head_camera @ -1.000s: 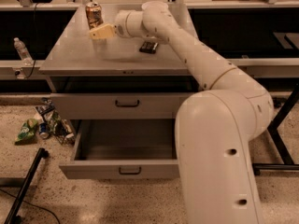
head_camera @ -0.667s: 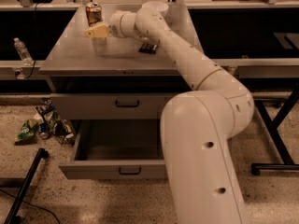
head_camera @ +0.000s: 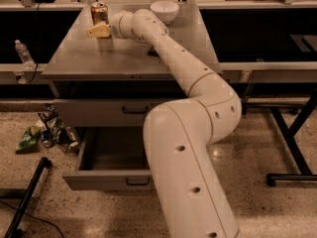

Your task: Place orange can into middle drawer

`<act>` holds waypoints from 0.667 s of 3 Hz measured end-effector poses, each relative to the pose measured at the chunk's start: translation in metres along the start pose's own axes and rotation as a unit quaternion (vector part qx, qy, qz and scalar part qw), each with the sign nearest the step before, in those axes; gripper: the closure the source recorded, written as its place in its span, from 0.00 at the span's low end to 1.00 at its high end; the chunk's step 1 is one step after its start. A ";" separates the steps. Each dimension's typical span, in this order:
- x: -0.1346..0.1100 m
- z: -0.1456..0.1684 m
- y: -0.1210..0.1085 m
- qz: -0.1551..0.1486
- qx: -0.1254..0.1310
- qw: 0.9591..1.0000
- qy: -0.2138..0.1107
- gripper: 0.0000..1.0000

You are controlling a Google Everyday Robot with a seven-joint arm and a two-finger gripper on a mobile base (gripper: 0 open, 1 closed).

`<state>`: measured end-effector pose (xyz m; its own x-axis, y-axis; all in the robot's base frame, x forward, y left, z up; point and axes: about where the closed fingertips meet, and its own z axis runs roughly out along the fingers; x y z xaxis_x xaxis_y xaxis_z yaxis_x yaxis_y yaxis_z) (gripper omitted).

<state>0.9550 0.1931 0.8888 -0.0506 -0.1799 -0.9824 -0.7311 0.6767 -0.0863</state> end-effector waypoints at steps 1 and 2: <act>-0.003 0.015 -0.010 0.017 0.020 1.000 -0.012 0.00; -0.003 0.028 -0.021 0.038 0.036 0.998 -0.028 0.02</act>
Offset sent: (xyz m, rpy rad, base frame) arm 0.0759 0.0030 0.0107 0.1309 0.0056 -0.1194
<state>0.9894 0.1997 0.8883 -0.0644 -0.0886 -0.9940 -0.6754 0.7371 -0.0220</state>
